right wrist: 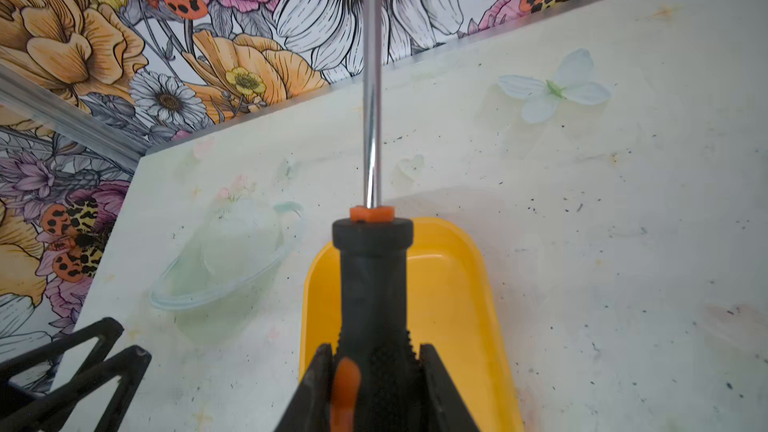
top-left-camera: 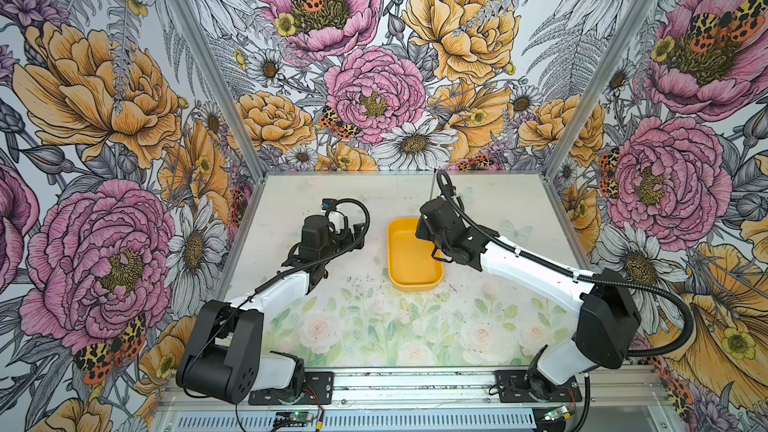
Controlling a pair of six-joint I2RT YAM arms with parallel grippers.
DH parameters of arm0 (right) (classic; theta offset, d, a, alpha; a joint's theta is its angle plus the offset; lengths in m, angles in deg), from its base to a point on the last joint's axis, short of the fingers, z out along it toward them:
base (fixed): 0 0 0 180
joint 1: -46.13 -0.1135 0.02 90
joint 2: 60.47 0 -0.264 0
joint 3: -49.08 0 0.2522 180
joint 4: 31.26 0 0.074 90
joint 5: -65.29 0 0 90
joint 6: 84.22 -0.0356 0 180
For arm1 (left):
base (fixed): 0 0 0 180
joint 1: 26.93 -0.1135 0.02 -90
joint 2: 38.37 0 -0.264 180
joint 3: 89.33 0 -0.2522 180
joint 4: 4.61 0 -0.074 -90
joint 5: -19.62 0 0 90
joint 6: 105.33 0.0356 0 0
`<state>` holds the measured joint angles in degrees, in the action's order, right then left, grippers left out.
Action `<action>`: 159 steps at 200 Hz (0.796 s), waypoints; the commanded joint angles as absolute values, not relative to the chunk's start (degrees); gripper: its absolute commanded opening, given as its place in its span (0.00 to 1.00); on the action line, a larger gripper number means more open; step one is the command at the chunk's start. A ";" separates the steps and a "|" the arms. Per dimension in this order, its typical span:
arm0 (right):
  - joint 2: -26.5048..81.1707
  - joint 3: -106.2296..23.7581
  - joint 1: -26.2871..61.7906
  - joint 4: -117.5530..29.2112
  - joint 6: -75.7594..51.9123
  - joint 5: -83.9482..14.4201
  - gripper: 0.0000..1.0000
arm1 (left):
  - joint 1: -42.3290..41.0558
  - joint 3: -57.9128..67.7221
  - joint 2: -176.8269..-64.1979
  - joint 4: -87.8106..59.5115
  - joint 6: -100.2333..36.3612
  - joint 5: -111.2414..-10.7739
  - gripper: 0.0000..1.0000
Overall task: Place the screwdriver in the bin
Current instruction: 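Carry the screwdriver with the right gripper over the yellow bin, then lower the screwdriver into the bin and open the right gripper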
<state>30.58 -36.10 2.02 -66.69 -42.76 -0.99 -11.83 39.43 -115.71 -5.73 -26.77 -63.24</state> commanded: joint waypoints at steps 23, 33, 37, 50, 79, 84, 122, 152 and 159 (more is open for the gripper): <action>33.92 -34.05 -2.58 -66.67 -48.84 -1.37 0.00 | -12.51 39.83 -115.09 -6.31 -25.69 -63.18 0.99; 34.93 -33.49 -2.95 -66.75 -49.67 -3.08 0.00 | -12.51 39.81 -115.18 -6.43 -25.70 -63.11 0.99; 35.26 -33.23 -2.99 -66.81 -50.11 -3.71 0.00 | -12.51 39.86 -115.19 -6.42 -25.70 -63.10 0.99; 36.17 -32.57 -3.17 -66.88 -50.99 -5.68 0.00 | -12.51 40.03 -115.10 -6.42 -25.73 -63.23 0.99; 37.34 -31.42 -3.46 -67.16 -51.47 -7.13 0.00 | -12.61 40.45 -114.65 -6.59 -25.43 -63.61 0.99; 37.46 -31.31 -3.44 -67.19 -51.70 -7.17 0.00 | -12.61 40.52 -114.49 -6.66 -25.36 -63.74 0.99; 39.73 -31.04 -3.46 -67.53 -52.27 -8.83 0.00 | -12.64 40.61 -114.40 -7.03 -25.00 -63.94 0.99; 42.28 -31.37 -3.35 -67.63 -52.76 -10.03 0.00 | -12.60 40.51 -114.80 -7.00 -25.14 -63.65 0.99; 42.74 -31.44 -3.30 -67.68 -52.76 -10.32 0.00 | -12.61 40.52 -114.75 -6.99 -25.17 -63.57 0.99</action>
